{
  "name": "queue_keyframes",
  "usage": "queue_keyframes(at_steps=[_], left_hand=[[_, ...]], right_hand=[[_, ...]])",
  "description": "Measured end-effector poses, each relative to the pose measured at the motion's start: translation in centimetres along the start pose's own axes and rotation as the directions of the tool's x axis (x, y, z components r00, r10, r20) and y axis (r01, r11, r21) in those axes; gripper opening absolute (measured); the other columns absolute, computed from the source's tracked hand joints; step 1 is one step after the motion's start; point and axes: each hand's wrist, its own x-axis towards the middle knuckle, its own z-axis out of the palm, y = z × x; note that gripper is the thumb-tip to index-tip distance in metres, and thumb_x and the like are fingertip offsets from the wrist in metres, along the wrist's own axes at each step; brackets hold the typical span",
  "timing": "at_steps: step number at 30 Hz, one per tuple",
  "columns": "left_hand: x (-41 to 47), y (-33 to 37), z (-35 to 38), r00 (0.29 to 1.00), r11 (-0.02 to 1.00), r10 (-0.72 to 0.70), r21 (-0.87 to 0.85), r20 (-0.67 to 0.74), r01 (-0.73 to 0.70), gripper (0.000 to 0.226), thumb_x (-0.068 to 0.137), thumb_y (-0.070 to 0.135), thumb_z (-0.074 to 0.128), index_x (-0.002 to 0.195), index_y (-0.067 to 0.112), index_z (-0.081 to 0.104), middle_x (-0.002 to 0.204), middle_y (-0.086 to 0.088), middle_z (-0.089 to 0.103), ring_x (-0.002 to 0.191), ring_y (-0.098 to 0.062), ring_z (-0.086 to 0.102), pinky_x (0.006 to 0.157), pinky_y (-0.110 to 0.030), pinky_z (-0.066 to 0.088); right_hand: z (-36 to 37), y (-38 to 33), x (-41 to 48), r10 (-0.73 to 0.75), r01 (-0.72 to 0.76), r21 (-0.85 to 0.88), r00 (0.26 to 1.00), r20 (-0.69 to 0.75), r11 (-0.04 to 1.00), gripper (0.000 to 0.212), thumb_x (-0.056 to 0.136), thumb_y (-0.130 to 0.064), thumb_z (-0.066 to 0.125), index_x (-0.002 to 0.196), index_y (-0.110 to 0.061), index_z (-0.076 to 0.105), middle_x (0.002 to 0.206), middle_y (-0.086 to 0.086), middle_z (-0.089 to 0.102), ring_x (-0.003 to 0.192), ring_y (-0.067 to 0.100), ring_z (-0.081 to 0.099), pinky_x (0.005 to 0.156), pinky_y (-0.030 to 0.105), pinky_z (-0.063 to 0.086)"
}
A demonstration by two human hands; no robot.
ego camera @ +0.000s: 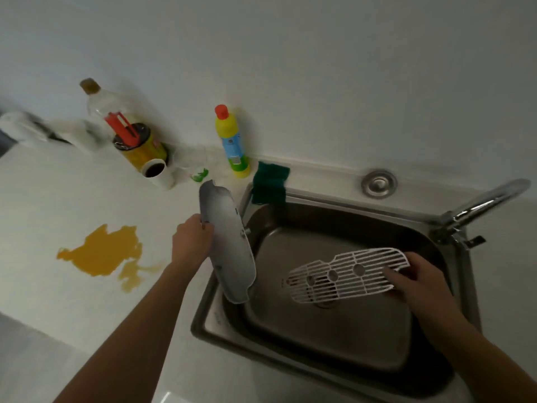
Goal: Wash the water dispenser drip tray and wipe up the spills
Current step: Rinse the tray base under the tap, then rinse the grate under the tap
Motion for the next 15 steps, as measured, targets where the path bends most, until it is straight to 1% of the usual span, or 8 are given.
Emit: queue_keyframes(at_steps=[1,3,5,6,8,11,13,15], left_hand=[[1.0,-0.6,-0.3,1.0,1.0,-0.009,0.006,0.014,0.009,0.018,0.102,0.022,0.046,0.096,0.011,0.058,0.085,-0.009,0.063,0.075,-0.032,0.063,0.07,-0.039,0.049],[2.6,-1.8,-0.6,0.999,0.999,-0.03,0.014,0.032,0.03,0.018,0.102,0.024,0.048,0.1,0.011,0.059,0.086,-0.008,0.062,0.077,-0.033,0.066,0.073,-0.04,0.053],[4.1,-2.9,-0.8,0.998,0.999,-0.044,-0.003,0.045,0.044,0.018,0.101,0.025,0.05,0.099,0.01,0.059,0.086,-0.01,0.065,0.074,-0.034,0.069,0.075,-0.042,0.058],[4.7,-3.5,-0.9,0.998,0.999,-0.041,-0.007,0.047,0.041,0.018,0.1,0.025,0.05,0.098,0.01,0.06,0.085,-0.01,0.066,0.071,-0.033,0.07,0.074,-0.042,0.058],[5.7,-4.4,-0.9,0.998,1.0,-0.026,0.016,0.058,0.025,0.02,0.099,0.024,0.049,0.097,0.008,0.061,0.084,-0.011,0.068,0.068,-0.032,0.07,0.073,-0.041,0.058],[6.7,-5.5,-0.5,0.997,0.998,-0.028,0.062,0.07,0.023,0.019,0.099,0.023,0.047,0.093,0.007,0.058,0.086,-0.014,0.067,0.067,-0.031,0.064,0.069,-0.039,0.053],[7.0,-6.1,0.0,0.995,0.995,-0.044,0.088,0.086,0.037,0.019,0.099,0.021,0.047,0.092,0.006,0.056,0.089,-0.017,0.066,0.074,-0.034,0.062,0.069,-0.038,0.046],[7.1,-6.3,0.4,0.994,0.994,-0.05,0.104,0.096,0.04,0.018,0.1,0.02,0.046,0.094,0.005,0.055,0.095,-0.019,0.065,0.082,-0.037,0.062,0.07,-0.039,0.042]], right_hand=[[0.8,0.8,0.2,0.122,-0.118,0.143,0.992,-0.015,0.983,0.023,0.092,-0.009,0.07,0.1,-0.03,0.072,0.096,-0.005,0.078,0.089,0.017,0.076,0.073,0.037,0.059],[2.4,2.0,0.5,0.325,-0.296,0.364,0.945,-0.02,0.883,0.021,0.094,-0.003,0.065,0.102,-0.021,0.072,0.095,0.005,0.079,0.09,0.027,0.076,0.073,0.04,0.061],[3.9,2.8,0.7,0.441,-0.386,0.456,0.897,-0.017,0.802,0.018,0.095,0.0,0.062,0.101,-0.014,0.071,0.096,0.011,0.079,0.091,0.028,0.074,0.072,0.038,0.063],[4.6,3.0,0.8,0.476,-0.412,0.482,0.879,-0.012,0.773,0.017,0.095,0.001,0.061,0.101,-0.012,0.071,0.094,0.011,0.078,0.091,0.028,0.072,0.07,0.037,0.064],[5.8,3.2,0.8,0.514,-0.443,0.512,0.858,0.003,0.736,0.018,0.096,0.002,0.059,0.1,-0.011,0.071,0.087,0.008,0.079,0.09,0.026,0.071,0.069,0.035,0.064],[7.1,3.1,1.2,0.509,-0.455,0.502,0.86,0.033,0.735,0.019,0.097,0.003,0.057,0.101,-0.01,0.07,0.084,0.006,0.078,0.082,0.021,0.073,0.07,0.033,0.063],[7.7,2.9,1.6,0.5,-0.451,0.504,0.865,0.044,0.737,0.019,0.097,0.004,0.055,0.101,-0.009,0.069,0.082,0.005,0.078,0.073,0.016,0.076,0.069,0.033,0.063],[8.0,2.9,1.9,0.499,-0.45,0.518,0.865,0.051,0.728,0.019,0.097,0.005,0.055,0.101,-0.009,0.068,0.083,0.006,0.077,0.071,0.015,0.076,0.067,0.033,0.064]])
